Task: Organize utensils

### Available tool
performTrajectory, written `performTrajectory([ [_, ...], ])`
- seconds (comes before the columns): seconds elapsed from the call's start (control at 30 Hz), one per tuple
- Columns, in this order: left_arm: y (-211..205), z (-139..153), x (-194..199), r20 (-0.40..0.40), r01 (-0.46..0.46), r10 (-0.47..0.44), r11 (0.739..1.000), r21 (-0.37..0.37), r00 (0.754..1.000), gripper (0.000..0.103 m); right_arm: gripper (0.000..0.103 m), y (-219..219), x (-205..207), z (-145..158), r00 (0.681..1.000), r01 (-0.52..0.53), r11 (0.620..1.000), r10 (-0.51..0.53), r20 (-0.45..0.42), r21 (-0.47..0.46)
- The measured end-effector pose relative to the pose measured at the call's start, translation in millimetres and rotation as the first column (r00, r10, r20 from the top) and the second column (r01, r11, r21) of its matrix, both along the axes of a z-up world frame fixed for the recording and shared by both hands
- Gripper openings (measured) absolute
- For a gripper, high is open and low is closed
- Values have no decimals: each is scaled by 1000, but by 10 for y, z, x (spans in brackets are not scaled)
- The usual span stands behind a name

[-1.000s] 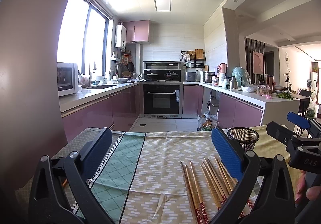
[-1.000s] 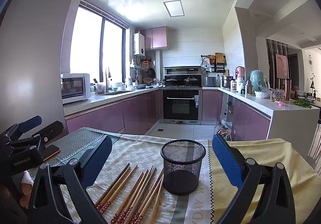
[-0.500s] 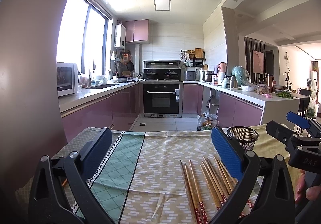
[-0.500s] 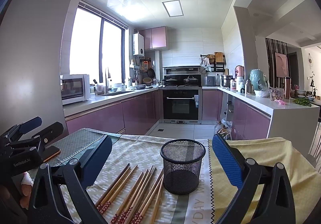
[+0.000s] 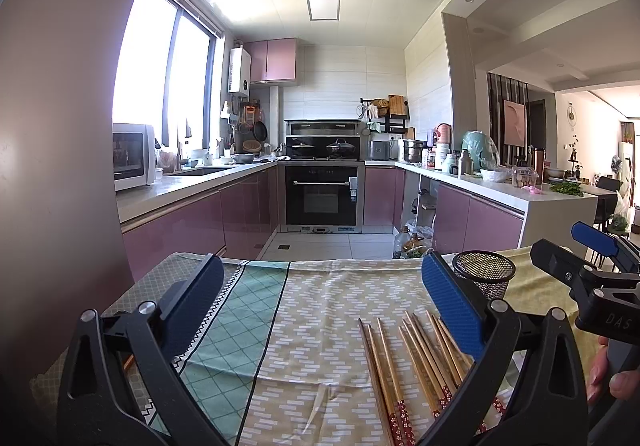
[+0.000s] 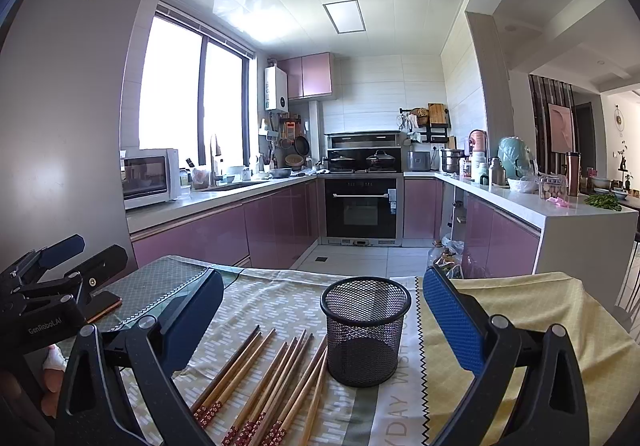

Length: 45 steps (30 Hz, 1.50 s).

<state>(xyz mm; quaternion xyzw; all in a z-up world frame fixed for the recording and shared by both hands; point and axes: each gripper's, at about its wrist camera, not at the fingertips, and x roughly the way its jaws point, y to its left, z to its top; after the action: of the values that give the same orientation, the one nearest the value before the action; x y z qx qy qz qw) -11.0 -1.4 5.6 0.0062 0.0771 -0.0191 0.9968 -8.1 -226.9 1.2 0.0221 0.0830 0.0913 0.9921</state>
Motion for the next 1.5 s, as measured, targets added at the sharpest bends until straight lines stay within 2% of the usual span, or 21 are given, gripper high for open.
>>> performTrajectory([
  [1.2, -15, -34, -2, -5, 4, -4, 1000, 2, 1000, 98, 97, -23, 14, -2, 1000, -3, 1000, 3, -8, 10],
  [1.5, -36, -79, 25, -26, 10, -10, 1000, 8, 1000, 98, 97, -42, 30, -5, 1000, -2, 1000, 2, -16, 12],
])
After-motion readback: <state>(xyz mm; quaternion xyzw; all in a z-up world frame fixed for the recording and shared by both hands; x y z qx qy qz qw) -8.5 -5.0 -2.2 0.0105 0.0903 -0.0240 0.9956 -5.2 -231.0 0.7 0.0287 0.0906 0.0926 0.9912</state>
